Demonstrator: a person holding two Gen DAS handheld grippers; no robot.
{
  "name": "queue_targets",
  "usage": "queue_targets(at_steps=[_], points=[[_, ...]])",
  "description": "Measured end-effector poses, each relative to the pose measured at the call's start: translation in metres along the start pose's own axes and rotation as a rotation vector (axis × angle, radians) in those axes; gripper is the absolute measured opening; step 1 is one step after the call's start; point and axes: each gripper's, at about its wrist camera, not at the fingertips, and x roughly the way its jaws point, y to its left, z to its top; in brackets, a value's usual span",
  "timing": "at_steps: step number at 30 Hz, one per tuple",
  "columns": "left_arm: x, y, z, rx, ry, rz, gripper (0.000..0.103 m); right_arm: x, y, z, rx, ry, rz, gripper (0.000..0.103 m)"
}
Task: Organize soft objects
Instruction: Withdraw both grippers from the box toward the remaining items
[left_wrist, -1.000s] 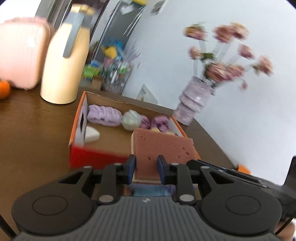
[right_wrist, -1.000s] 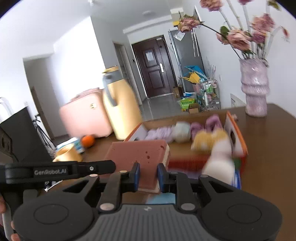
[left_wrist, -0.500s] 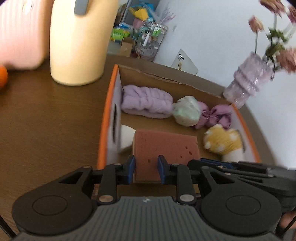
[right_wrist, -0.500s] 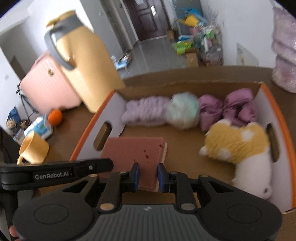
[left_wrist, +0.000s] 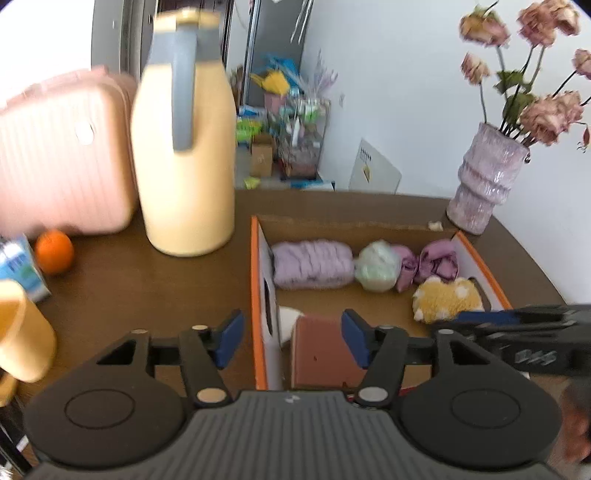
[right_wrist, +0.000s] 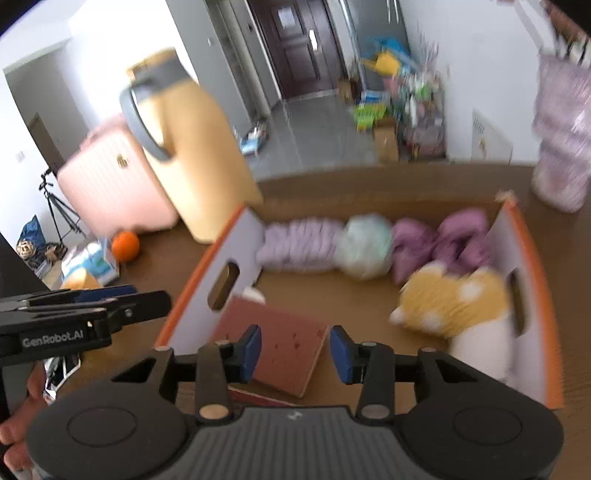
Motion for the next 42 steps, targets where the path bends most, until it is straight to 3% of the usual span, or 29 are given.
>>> queue_targets(at_steps=[4, 14, 17, 18, 20, 23, 28, 31, 34, 39, 42], points=[[-0.034, -0.009, 0.0, 0.025, -0.071, 0.028, 0.067, -0.051, 0.001, 0.002, -0.054, -0.097, -0.061, 0.056], [-0.109, -0.041, -0.036, 0.089, -0.228, 0.062, 0.074, -0.14, 0.02, -0.035, -0.141, -0.262, -0.104, 0.068], [-0.131, -0.046, -0.063, 0.098, -0.293, 0.085, 0.075, -0.164, 0.028, -0.065, -0.17, -0.362, -0.116, 0.07], [-0.14, -0.049, -0.076, 0.114, -0.324, 0.099, 0.08, -0.171, 0.031, -0.079, -0.178, -0.403, -0.125, 0.07], [-0.16, -0.055, -0.109, 0.138, -0.427, 0.124, 0.084, -0.187, 0.036, -0.109, -0.196, -0.491, -0.135, 0.08], [-0.182, -0.062, -0.155, 0.152, -0.508, 0.126, 0.088, -0.206, 0.042, -0.157, -0.222, -0.587, -0.151, 0.082], [-0.215, -0.065, -0.222, 0.101, -0.541, 0.11, 0.094, -0.226, 0.046, -0.236, -0.239, -0.662, -0.155, 0.089], [-0.231, -0.067, -0.259, 0.121, -0.57, 0.123, 0.098, -0.235, 0.044, -0.281, -0.204, -0.674, -0.144, 0.089], [-0.239, -0.067, -0.286, 0.127, -0.535, 0.11, 0.098, -0.238, 0.04, -0.317, -0.144, -0.667, -0.14, 0.09], [-0.237, -0.065, -0.305, 0.135, -0.476, 0.098, 0.098, -0.241, 0.036, -0.35, -0.132, -0.604, -0.147, 0.09], [-0.231, -0.064, -0.301, 0.125, -0.468, 0.09, 0.098, -0.245, 0.034, -0.352, -0.143, -0.617, -0.181, 0.09]])
